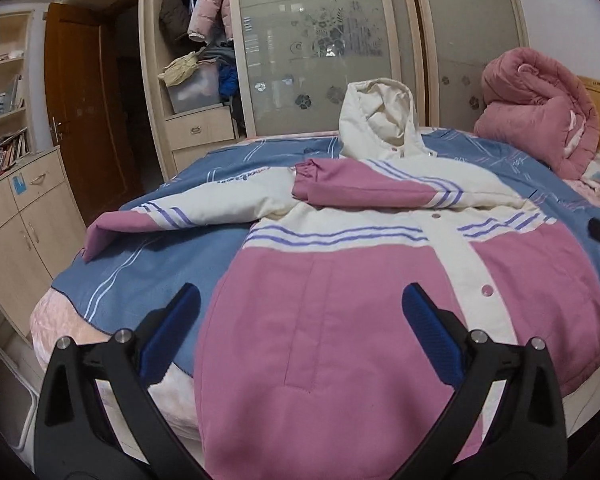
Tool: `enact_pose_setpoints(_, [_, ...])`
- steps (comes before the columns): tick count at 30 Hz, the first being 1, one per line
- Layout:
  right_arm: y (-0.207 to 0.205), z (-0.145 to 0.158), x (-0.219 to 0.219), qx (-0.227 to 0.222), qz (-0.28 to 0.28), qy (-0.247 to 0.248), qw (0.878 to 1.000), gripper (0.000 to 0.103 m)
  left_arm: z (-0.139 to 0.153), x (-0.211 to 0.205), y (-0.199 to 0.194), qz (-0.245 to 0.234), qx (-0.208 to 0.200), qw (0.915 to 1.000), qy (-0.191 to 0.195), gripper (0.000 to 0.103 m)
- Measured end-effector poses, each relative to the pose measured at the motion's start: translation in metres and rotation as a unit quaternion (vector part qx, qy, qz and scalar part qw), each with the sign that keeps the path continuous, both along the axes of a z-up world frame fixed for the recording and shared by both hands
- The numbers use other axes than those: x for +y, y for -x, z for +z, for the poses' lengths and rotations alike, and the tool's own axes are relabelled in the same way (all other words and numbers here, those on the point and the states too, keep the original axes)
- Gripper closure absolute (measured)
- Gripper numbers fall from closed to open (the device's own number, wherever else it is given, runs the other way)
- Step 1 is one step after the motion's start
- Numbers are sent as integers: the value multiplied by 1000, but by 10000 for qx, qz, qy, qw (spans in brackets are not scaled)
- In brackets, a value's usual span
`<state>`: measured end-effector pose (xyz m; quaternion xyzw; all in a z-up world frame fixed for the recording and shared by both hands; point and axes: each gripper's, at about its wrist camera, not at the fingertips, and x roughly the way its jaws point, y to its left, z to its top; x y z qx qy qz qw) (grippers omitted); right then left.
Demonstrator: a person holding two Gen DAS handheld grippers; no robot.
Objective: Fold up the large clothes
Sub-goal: 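Release the sleeve and hold the left tool above the jacket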
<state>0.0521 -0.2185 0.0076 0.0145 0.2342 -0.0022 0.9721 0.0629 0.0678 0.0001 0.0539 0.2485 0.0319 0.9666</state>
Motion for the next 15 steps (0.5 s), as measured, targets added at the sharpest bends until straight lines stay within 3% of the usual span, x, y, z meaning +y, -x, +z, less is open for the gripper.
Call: enact_pose_setpoints(15, [14, 3, -6, -122, -68, 124, 9998, 1, -10, -10, -9, 157, 97, 9998, -83, 2])
